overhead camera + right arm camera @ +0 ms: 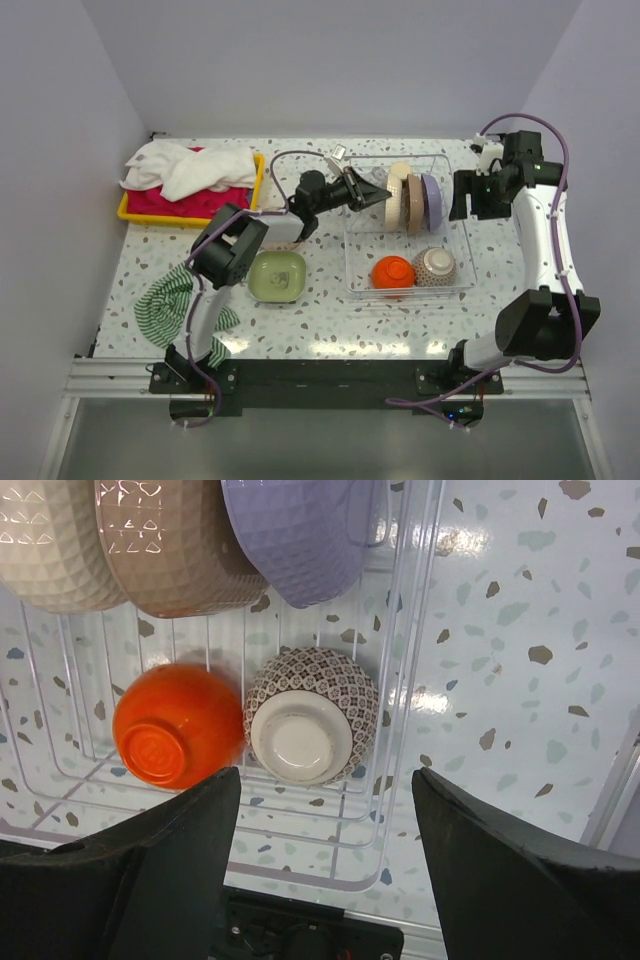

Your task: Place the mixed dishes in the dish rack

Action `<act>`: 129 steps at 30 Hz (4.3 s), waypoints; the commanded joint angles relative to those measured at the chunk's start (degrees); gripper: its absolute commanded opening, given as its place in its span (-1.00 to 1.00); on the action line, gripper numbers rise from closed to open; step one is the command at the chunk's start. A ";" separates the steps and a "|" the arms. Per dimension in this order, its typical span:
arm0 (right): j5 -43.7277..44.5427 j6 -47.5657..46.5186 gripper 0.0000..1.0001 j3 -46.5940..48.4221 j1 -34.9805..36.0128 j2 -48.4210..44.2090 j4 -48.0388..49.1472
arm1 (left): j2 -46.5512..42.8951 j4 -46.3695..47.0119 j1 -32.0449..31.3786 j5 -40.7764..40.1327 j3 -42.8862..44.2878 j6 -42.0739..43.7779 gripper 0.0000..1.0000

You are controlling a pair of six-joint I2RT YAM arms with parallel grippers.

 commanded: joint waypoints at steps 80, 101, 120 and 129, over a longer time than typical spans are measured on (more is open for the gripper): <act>-16.27 3.11 0.49 -3.66 -0.39 -8.14 5.21 | -48.07 -92.56 -7.63 -22.87 -34.96 128.09 -0.66; -14.07 1.09 0.47 4.25 -0.30 -1.55 0.20 | -29.18 -89.52 5.29 14.11 21.45 86.13 -1.00; -3.97 -3.57 0.47 15.93 -0.39 6.80 -11.57 | -11.59 -19.45 10.21 27.23 14.87 13.23 -1.00; -2.21 -3.84 0.47 20.87 -0.30 10.32 -13.95 | -10.80 -18.91 11.01 21.78 11.18 7.16 -1.00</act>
